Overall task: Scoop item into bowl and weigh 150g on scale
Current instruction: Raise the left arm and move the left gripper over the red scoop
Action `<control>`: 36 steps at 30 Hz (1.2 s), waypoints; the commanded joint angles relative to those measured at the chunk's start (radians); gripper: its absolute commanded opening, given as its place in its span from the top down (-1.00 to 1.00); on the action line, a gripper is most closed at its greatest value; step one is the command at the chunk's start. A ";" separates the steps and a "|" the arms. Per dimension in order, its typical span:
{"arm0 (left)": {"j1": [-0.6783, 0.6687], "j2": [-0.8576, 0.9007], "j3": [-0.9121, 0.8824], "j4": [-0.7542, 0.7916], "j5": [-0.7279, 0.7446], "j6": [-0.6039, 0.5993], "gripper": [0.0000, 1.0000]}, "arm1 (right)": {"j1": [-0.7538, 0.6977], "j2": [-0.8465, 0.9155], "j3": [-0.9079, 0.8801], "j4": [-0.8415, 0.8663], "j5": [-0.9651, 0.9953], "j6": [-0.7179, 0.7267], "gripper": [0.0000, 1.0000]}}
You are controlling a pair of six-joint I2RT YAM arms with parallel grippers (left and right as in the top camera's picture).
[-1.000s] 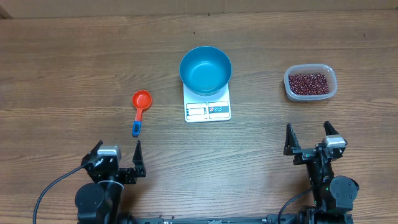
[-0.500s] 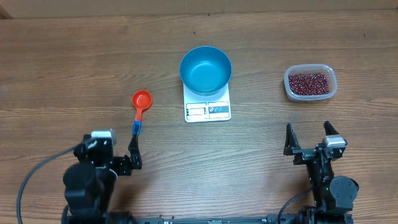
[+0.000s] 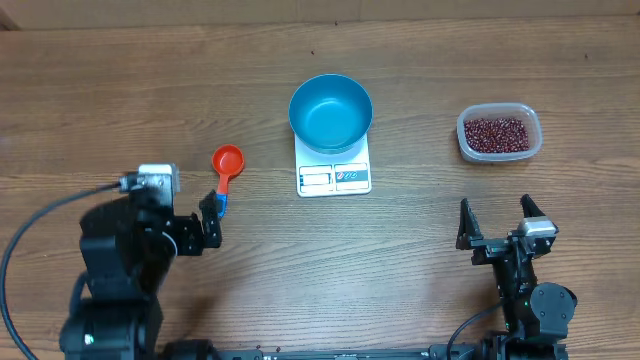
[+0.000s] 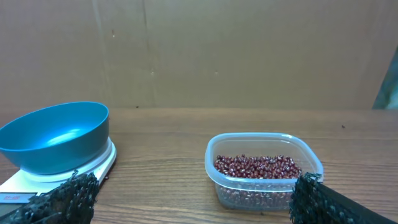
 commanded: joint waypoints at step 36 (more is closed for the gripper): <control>0.005 0.576 0.568 -0.341 0.045 0.075 -0.99 | 0.006 -0.008 -0.011 0.004 -0.006 -0.001 -1.00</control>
